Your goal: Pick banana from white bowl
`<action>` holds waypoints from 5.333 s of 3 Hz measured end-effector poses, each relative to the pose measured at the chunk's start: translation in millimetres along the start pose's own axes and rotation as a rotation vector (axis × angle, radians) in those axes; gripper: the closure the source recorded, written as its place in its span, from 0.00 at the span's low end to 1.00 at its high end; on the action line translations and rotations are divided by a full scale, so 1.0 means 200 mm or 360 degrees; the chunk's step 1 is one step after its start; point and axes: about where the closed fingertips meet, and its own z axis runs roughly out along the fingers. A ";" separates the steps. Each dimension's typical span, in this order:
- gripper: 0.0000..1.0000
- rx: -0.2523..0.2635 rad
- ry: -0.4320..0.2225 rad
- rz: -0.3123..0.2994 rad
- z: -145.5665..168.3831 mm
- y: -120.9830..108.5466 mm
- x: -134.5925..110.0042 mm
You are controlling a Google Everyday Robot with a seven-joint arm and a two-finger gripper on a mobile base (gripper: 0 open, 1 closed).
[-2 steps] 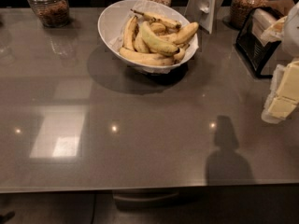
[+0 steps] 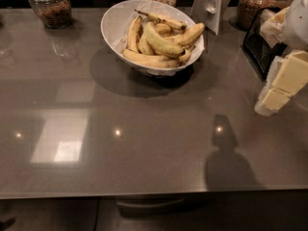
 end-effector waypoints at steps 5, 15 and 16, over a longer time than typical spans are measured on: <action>0.00 -0.0061 -0.0610 0.0183 0.15 -0.30 -0.71; 0.48 -0.0138 -0.0436 0.0577 0.86 -0.64 -0.85; 0.68 -0.0138 -0.0436 0.0577 0.86 -0.64 -0.85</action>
Offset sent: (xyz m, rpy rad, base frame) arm 0.0967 0.1073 0.0391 0.4817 -0.0185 -0.0662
